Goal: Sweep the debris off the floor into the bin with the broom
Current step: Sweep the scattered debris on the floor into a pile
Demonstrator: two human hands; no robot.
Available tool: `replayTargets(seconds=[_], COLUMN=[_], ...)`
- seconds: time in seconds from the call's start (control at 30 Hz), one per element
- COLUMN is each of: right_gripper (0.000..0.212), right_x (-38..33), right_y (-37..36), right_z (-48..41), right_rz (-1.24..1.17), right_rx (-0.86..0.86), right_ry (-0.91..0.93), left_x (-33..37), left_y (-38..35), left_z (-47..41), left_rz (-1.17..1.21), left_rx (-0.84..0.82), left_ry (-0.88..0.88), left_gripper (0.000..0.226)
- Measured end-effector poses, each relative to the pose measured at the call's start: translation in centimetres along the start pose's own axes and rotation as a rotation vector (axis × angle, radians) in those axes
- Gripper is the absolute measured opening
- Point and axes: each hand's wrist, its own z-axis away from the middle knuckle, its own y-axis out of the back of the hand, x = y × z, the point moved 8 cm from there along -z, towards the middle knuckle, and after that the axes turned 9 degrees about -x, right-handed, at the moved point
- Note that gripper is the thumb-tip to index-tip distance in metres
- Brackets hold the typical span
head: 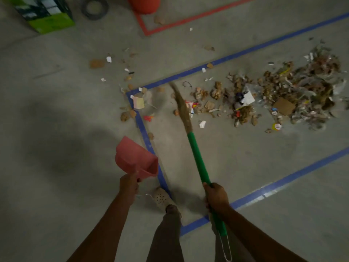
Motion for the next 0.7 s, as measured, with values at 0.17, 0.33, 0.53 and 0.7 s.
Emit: replayTargets(seconds=[0.17, 0.33, 0.53, 0.7], right_gripper=[0.027, 0.028, 0.028, 0.026], right_x=[-1.7, -2.0, -3.6, -5.1], right_y=[-9.1, -13.4, -9.0, -0.5], right_z=[-0.9, -4.5, -9.7, -11.2], right_rz=[0.159, 0.361, 0.067, -0.213], right_rx=[-0.195, -0.283, -0.113, 0.045], right_ry=[-0.038, -0.104, -0.211, -0.247], left_x=[-0.8, -1.2, 0.3, 3.6], left_y=[6.4, 9.4, 8.3, 5.6], left_z=[-1.3, -3.1, -5.6, -7.1], left_rz=[0.055, 0.059, 0.011, -0.039], left_rx=[0.063, 0.098, 0.078, 0.043], left_ry=[0.029, 0.053, 0.065, 0.044], left_gripper=[0.046, 0.045, 0.042, 0.039])
